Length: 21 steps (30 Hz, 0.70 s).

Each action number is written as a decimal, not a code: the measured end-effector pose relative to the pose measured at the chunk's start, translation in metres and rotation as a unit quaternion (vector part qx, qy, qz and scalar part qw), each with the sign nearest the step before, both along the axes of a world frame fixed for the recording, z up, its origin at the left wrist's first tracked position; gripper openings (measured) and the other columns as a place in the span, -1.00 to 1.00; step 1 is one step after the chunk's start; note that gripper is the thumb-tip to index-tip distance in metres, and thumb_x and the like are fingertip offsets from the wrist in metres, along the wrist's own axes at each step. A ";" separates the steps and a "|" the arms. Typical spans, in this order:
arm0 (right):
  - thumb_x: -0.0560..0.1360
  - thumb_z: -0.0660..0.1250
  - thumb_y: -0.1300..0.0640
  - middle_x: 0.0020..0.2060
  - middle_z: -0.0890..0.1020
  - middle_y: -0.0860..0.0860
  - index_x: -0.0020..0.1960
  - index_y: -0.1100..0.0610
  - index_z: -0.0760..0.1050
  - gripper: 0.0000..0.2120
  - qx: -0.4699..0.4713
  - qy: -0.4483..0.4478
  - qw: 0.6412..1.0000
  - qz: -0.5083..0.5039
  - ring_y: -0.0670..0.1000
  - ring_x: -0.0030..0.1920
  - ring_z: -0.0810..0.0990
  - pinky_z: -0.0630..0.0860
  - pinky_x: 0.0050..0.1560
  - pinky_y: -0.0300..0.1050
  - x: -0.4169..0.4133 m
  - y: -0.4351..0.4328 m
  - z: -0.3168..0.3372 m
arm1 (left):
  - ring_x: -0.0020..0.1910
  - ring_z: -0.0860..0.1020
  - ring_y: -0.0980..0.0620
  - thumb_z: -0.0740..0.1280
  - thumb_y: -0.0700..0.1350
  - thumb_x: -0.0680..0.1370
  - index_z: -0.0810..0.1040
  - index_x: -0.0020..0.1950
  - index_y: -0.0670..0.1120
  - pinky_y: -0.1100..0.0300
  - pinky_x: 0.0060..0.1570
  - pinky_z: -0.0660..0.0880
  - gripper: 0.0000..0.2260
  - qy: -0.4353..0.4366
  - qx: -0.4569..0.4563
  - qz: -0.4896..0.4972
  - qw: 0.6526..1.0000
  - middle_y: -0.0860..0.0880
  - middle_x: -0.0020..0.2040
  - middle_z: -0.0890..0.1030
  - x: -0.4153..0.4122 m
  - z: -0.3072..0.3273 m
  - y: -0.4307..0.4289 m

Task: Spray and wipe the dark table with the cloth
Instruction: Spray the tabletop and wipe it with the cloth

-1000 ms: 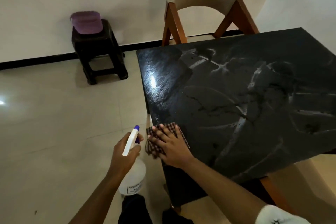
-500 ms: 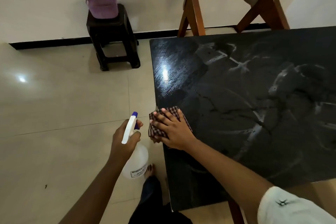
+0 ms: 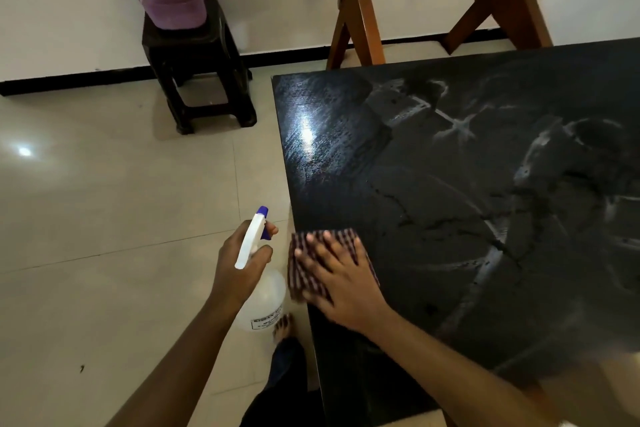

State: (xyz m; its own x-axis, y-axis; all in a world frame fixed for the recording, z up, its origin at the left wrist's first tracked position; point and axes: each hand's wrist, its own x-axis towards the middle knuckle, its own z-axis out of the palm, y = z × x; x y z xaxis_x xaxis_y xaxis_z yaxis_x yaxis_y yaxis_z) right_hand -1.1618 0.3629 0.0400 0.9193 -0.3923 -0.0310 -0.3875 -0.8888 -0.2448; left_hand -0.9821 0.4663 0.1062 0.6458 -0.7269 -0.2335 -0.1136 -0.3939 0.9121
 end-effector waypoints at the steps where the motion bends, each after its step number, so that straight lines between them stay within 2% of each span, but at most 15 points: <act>1: 0.55 0.03 -0.29 0.55 0.07 -0.04 0.55 -0.14 -0.02 -0.37 -0.008 0.000 1.000 0.026 0.06 0.54 -0.03 -0.09 0.42 0.33 -0.011 0.002 -0.002 | 0.05 0.59 0.04 0.24 -0.19 0.36 0.57 0.02 -0.02 -0.14 0.01 0.59 -0.73 0.007 0.000 0.001 1.000 0.03 -0.01 0.64 0.000 -0.001 -0.002; 3: 0.53 0.05 -0.29 0.53 0.13 -0.06 0.54 -0.15 0.03 -0.37 -0.019 -0.009 0.999 0.031 0.03 0.54 0.02 -0.02 0.42 0.32 -0.012 -0.017 -0.005 | 0.06 0.59 0.03 0.23 -0.19 0.37 0.57 0.02 -0.02 -0.14 0.01 0.59 -0.73 0.015 0.002 -0.005 1.000 0.03 -0.01 0.64 0.000 -0.002 -0.005; 6: 0.49 0.03 -0.29 0.52 0.17 -0.05 0.52 -0.15 0.13 -0.37 -0.021 0.007 0.993 -0.112 0.04 0.52 0.11 0.10 0.38 0.39 0.017 -0.074 -0.002 | 0.07 0.58 0.02 0.25 -0.18 0.37 0.57 0.06 -0.01 -0.13 0.03 0.59 -0.71 0.008 0.012 -0.019 1.000 0.04 0.01 0.64 0.000 -0.005 -0.010; 9: 0.54 0.01 -0.30 0.55 0.04 -0.06 0.54 -0.17 0.01 -0.39 0.009 0.045 0.963 -0.267 0.05 0.55 -0.04 -0.12 0.44 0.33 0.040 -0.123 0.005 | 0.05 0.58 0.01 0.27 -0.13 0.35 0.55 0.11 -0.04 -0.13 0.06 0.59 -0.67 0.002 0.029 -0.018 0.999 0.00 0.03 0.62 -0.002 -0.006 -0.016; 11: 0.54 0.00 -0.28 0.55 0.05 -0.03 0.54 -0.15 0.01 -0.39 0.017 0.043 0.948 -0.315 0.06 0.55 -0.05 -0.16 0.44 0.31 0.048 -0.121 0.007 | 0.04 0.58 0.04 0.27 -0.12 0.35 0.54 0.11 -0.05 -0.12 0.06 0.59 -0.66 -0.001 0.031 -0.018 0.999 0.00 0.03 0.62 -0.002 -0.007 -0.017; 13: 0.51 -0.04 -0.28 0.54 0.12 0.00 0.54 -0.11 0.07 -0.37 0.005 0.028 0.957 -0.288 0.09 0.54 0.03 -0.09 0.44 0.34 0.045 -0.090 0.008 | 0.04 0.58 0.06 0.27 -0.13 0.36 0.55 0.09 -0.06 -0.10 0.05 0.59 -0.68 0.003 0.020 -0.017 1.000 0.02 0.02 0.62 -0.003 -0.005 -0.016; 17: 0.48 0.06 -0.31 0.48 0.29 0.02 0.50 -0.07 0.21 -0.35 -0.018 0.024 0.992 -0.122 0.10 0.48 0.23 0.13 0.38 0.39 0.012 -0.004 0.012 | 0.05 0.58 0.10 0.24 -0.18 0.36 0.57 0.04 -0.05 -0.10 0.04 0.59 -0.72 0.005 0.005 -0.020 1.000 0.04 0.01 0.63 0.000 -0.003 -0.016; 21: 0.46 0.01 -0.40 0.45 0.35 0.00 0.48 -0.02 0.26 -0.28 -0.053 0.034 0.997 -0.037 0.07 0.42 0.33 0.04 0.40 0.36 0.001 -0.018 0.011 | 0.05 0.58 0.11 0.24 -0.17 0.37 0.56 0.06 -0.02 -0.07 0.02 0.60 -0.72 -0.002 0.013 -0.032 0.999 0.07 0.01 0.63 0.005 -0.006 -0.017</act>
State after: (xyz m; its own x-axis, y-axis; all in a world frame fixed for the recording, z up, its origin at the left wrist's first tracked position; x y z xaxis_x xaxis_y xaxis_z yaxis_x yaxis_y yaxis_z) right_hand -1.1605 0.3448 0.0505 0.8849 -0.4634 -0.0464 -0.4654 -0.8766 -0.1218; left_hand -0.9768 0.4496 0.0999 0.5986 -0.7611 -0.2499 -0.1437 -0.4089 0.9012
